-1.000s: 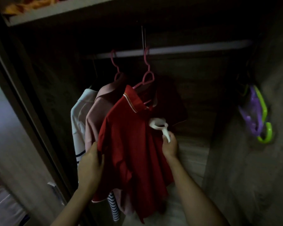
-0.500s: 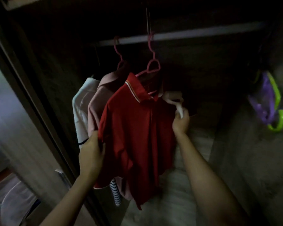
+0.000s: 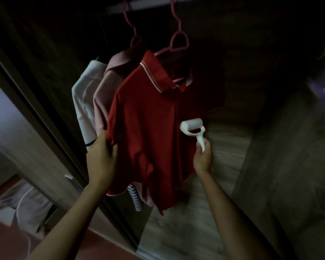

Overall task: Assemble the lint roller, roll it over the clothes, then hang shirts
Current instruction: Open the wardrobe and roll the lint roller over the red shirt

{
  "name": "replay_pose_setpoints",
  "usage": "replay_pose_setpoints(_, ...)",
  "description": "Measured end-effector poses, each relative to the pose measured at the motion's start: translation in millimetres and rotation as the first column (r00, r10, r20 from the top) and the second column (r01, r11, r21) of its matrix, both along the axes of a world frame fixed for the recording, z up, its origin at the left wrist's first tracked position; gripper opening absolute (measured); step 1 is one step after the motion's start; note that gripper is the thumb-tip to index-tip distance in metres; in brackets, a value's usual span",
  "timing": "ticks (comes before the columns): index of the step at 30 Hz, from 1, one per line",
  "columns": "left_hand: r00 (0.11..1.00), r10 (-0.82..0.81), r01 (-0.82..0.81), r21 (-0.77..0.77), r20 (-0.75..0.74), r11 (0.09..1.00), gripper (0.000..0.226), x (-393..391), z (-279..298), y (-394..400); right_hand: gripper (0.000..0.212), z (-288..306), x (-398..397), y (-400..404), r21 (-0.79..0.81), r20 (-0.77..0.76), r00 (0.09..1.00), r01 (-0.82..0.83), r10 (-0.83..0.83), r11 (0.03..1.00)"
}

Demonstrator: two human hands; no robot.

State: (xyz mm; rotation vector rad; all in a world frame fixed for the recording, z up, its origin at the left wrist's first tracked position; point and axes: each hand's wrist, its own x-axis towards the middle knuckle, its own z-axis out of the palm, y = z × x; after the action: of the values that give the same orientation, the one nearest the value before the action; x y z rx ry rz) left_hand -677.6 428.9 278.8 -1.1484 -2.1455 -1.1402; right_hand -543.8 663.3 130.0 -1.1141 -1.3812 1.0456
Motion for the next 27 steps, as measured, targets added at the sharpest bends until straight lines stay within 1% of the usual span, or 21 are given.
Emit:
replay_pose_setpoints(2, 1.000, 0.014, -0.014, -0.009, -0.004, 1.000, 0.015, 0.6, 0.5, 0.4, 0.027, 0.0, -3.7, 1.4, 0.006, 0.015, 1.000, -0.008, 0.008, 1.000)
replay_pose_setpoints(4, 1.000, 0.021, -0.021, -0.016, -0.012, 1.000, 0.016, 0.9, 1.0, 0.7, 0.029, -19.1, -7.5, 4.1, -0.027, 0.078, 0.996, -0.045, 0.047, 0.999)
replay_pose_setpoints(7, 0.999, 0.027, -0.027, -0.009, -0.022, 1.000, 0.010, 0.0, 2.4, 0.8, 0.031, -67.1, -6.2, 5.7, -0.152, 0.235, 0.960, -0.115, 0.149, 0.982)
replay_pose_setpoints(9, 0.999, 0.023, -0.023, 0.000, -0.029, 1.000, 0.008, -2.0, 2.6, 0.3, 0.029, -91.0, -0.4, 0.1, -0.220, 0.289, 0.938, -0.128, 0.190, 0.967)
replay_pose_setpoints(10, 0.999, 0.025, -0.025, 0.000, -0.034, 1.000, 0.012, -2.7, 2.8, -0.4, 0.028, -95.5, 2.5, -4.5, -0.223, 0.270, 0.945, -0.125, 0.185, 0.967)
replay_pose_setpoints(12, 0.998, 0.040, -0.040, -0.001, -0.045, 0.999, 0.016, -3.9, 2.8, -2.0, 0.029, -87.2, 6.0, -15.0, -0.180, 0.192, 0.974, -0.083, 0.118, 0.980)
replay_pose_setpoints(15, 0.997, 0.068, -0.068, 0.000, -0.041, 0.998, 0.012, 0.0, 2.0, -6.0, 0.028, -46.7, 7.9, -33.0, -0.068, 0.005, 1.000, -0.025, 0.025, 0.997)
replay_pose_setpoints(17, 0.997, 0.080, -0.079, 0.030, -0.017, 0.996, 0.010, 2.8, 1.7, -8.6, 0.028, -18.9, 7.1, -45.3, 0.027, -0.078, 0.996, -0.034, 0.036, 0.999)
replay_pose_setpoints(18, 0.996, 0.089, -0.089, 0.048, 0.002, 0.995, 0.008, 3.1, 1.1, -9.8, 0.029, -10.0, 5.8, -50.3, 0.074, -0.090, 0.994, -0.052, 0.059, 0.996)
replay_pose_setpoints(20, 0.992, 0.120, -0.122, 0.067, 0.041, 0.990, 0.009, 2.4, -2.0, -12.4, 0.032, -5.8, 2.0, -61.7, 0.157, -0.034, 0.993, -0.102, 0.109, 0.982)
replay_pose_setpoints(22, 0.987, 0.152, -0.155, 0.070, 0.051, 0.985, 0.007, 1.4, -7.6, -15.0, 0.034, -18.2, -1.7, -75.2, 0.191, 0.059, 0.988, -0.154, 0.145, 0.969)
replay_pose_setpoints(24, 0.980, 0.186, -0.190, 0.062, 0.072, 0.980, 0.009, 2.8, -12.8, -16.1, 0.034, -43.3, -1.8, -88.7, 0.145, 0.148, 0.970, -0.217, 0.195, 0.965)
replay_pose_setpoints(27, 0.978, 0.187, -0.191, 0.041, 0.090, 0.981, 0.013, 3.8, -20.5, -15.7, 0.031, -86.6, 8.8, -106.5, 0.057, 0.310, 0.907, -0.315, 0.283, 0.947)
